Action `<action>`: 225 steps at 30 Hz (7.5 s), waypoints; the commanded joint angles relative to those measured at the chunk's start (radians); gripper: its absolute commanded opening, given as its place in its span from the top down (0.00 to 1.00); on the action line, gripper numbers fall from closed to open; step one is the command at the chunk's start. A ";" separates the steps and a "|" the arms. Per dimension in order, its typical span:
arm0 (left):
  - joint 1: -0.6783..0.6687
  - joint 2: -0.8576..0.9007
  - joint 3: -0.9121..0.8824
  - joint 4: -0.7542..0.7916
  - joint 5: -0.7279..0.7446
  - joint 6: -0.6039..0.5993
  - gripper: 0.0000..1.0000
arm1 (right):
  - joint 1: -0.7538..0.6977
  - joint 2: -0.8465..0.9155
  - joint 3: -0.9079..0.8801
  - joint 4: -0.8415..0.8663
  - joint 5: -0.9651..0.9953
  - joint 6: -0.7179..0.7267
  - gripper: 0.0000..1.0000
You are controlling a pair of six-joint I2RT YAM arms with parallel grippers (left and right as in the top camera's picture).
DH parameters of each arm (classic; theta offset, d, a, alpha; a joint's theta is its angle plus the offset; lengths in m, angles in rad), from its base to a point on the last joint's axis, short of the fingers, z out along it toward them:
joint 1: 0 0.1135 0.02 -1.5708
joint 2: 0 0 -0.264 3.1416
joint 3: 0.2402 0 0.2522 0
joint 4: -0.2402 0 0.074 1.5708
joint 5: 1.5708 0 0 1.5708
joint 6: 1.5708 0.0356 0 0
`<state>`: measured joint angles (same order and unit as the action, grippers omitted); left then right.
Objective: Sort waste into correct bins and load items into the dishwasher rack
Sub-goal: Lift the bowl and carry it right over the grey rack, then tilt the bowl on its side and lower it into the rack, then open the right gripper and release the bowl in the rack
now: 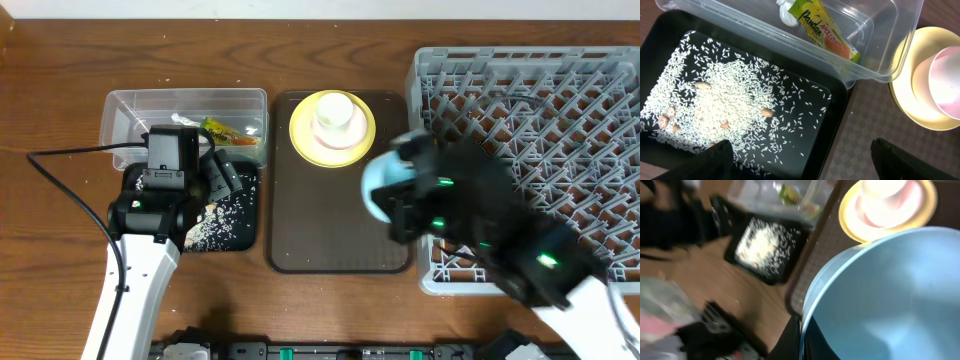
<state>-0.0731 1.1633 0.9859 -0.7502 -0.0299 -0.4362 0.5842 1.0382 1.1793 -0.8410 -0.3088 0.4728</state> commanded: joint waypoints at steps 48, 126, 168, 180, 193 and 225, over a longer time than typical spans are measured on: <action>0.005 0.006 -0.007 0.003 -0.012 0.017 0.10 | -0.507 0.154 0.015 -0.122 -0.952 -0.196 0.99; 0.005 0.006 -0.007 0.003 -0.012 0.017 0.10 | -0.959 0.256 -0.354 -0.523 -1.094 -1.099 0.99; 0.005 0.006 -0.007 0.003 -0.012 0.017 0.09 | -1.269 0.256 -0.398 -0.501 -0.824 -0.993 0.97; 0.005 0.006 -0.007 0.003 -0.012 0.017 0.09 | -1.402 0.256 -0.397 -0.498 -0.735 -0.956 0.97; 0.005 0.006 -0.007 0.003 -0.012 0.017 0.09 | -1.402 0.256 -0.340 -0.450 -0.781 -0.956 0.99; 0.005 0.006 -0.007 0.003 -0.012 0.016 0.10 | -1.386 0.253 -0.317 0.097 -0.525 -0.379 0.99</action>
<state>-0.0727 1.1652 0.9859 -0.7506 -0.0299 -0.4366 -0.7994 1.2919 0.8356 -0.7475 -0.9009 -0.0601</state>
